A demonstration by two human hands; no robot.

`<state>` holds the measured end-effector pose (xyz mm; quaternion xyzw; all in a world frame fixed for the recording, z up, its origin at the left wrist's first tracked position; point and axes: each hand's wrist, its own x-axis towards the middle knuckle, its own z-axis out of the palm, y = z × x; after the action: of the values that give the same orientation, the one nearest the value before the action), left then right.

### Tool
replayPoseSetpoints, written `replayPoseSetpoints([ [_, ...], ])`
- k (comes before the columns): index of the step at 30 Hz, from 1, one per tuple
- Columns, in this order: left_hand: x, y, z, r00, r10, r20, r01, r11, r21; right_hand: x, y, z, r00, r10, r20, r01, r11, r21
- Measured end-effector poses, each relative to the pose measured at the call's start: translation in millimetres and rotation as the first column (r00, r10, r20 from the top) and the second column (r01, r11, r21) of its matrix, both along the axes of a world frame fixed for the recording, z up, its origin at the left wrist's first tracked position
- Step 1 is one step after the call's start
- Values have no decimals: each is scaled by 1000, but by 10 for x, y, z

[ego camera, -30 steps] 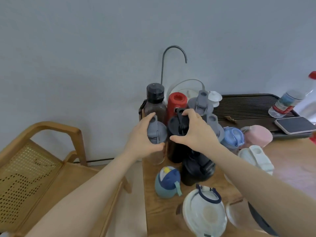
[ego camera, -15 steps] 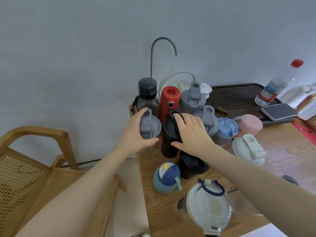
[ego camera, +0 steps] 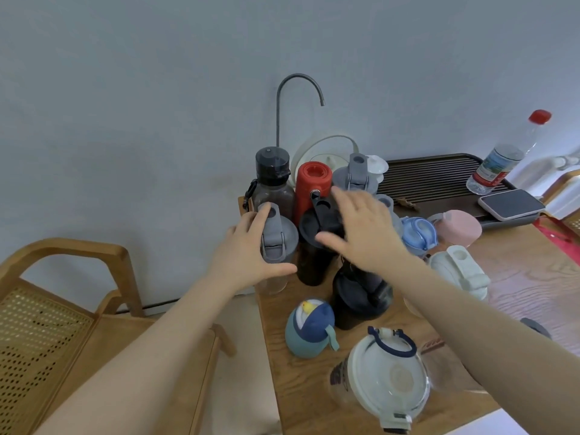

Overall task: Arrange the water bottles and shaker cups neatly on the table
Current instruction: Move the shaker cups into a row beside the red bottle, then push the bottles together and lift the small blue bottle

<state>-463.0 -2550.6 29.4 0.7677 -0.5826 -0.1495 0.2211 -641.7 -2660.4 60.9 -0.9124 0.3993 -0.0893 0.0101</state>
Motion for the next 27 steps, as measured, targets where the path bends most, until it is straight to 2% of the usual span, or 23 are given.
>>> replayPoseSetpoints([
  [2, 56, 14, 40, 998, -25, 65, 24, 1000, 8, -198, -182, 67, 985, -113, 131, 110, 993, 34],
  [5, 95, -31, 60, 980, -104, 172, 99, 994, 38, -363, -365, 48, 945, -306, 116, 265, 924, 277],
  [7, 65, -66, 48, 970, -136, 200, 128, 990, 54, -361, -386, 1, 941, -329, 81, 275, 880, 386],
  [16, -36, -132, -15, 985, 5, 170, 5, 998, -59, -379, -394, -94, 957, -274, 95, 215, 890, 401],
  [18, -17, -141, -6, 987, -9, 163, 18, 998, -57, -385, -343, -114, 963, -258, 75, 227, 929, 291],
  [20, 16, -138, 4, 989, -38, 145, 42, 999, -25, -345, -266, -91, 991, -118, 68, 113, 991, 75],
  [22, 44, -107, 10, 988, -61, 142, 61, 998, 6, -245, -209, -20, 984, 175, 14, -175, 985, -9],
  [24, 55, -67, 6, 981, -79, 175, 80, 997, 0, -110, -189, 65, 914, 368, -169, -363, 930, 63],
  [27, 57, -45, -6, 978, -110, 176, 119, 992, -42, 78, -224, 153, 836, 375, -401, -334, 927, 170],
])
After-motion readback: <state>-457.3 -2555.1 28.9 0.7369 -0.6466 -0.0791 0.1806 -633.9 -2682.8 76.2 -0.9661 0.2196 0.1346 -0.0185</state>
